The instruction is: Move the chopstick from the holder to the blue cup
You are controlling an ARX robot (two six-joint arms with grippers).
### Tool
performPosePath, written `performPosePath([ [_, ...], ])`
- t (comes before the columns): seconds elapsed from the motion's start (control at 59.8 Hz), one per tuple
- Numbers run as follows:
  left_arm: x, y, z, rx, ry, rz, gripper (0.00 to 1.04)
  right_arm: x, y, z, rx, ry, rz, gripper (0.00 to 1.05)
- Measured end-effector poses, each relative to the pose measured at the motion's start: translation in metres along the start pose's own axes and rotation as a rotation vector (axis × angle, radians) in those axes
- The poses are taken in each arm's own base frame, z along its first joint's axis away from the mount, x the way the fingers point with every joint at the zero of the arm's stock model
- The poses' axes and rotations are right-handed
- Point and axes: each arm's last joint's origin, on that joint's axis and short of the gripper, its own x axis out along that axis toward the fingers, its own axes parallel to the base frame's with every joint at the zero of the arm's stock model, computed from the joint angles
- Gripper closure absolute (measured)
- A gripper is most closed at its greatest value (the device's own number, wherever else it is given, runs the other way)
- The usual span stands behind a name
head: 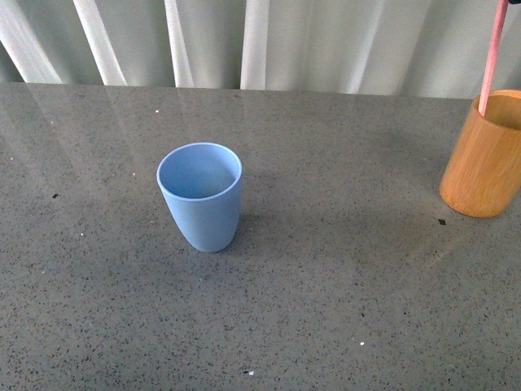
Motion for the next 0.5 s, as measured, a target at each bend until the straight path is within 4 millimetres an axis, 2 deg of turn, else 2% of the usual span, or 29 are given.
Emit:
performPosePath([
  [0.318, 0.000, 0.000, 0.000, 0.000, 0.000, 0.000, 0.07, -0.017, 0.004, 0.017, -0.011, -0.058, -0.002, 1.03],
  [0.502, 0.000, 0.000, 0.000, 0.000, 0.000, 0.000, 0.07, -0.028, 0.003, 0.035, -0.028, -0.121, -0.034, 1.03],
])
